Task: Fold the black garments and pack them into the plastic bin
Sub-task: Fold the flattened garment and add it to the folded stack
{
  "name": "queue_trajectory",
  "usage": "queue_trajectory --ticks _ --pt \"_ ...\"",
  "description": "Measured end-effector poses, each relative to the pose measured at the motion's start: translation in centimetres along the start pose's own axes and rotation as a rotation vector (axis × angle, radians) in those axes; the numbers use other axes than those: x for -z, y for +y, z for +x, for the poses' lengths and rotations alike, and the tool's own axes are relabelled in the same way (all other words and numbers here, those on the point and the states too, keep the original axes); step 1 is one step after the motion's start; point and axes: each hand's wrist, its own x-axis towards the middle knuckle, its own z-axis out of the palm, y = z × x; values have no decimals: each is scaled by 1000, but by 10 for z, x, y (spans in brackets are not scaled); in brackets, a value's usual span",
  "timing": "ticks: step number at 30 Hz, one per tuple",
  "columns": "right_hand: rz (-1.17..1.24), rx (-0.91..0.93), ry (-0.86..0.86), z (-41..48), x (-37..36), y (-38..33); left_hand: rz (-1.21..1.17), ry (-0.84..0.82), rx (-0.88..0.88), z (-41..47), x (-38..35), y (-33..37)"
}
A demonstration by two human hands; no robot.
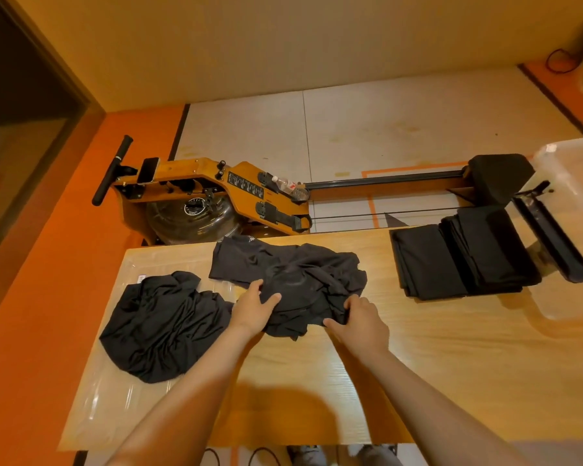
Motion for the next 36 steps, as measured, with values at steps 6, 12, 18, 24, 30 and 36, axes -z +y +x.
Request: queue_trajectory --ticks 6,12,18,24,30,36 --pt "196 14 161 -6 3 4 -90 -8 -153 -13 6 -6" --pt "594 25 397 -2 76 1 86 380 -332 -26 54 17" --pt "772 94 601 3 164 -8 -83 462 -368 -31 94 56" --pt "856 162 700 4 229 -17 -94 545 -433 -44 129 105" --pt "855 283 765 13 288 -36 -22 694 -460 -60 169 158" --pt "894 361 837 17 354 -57 -302 596 -428 -81 203 225"
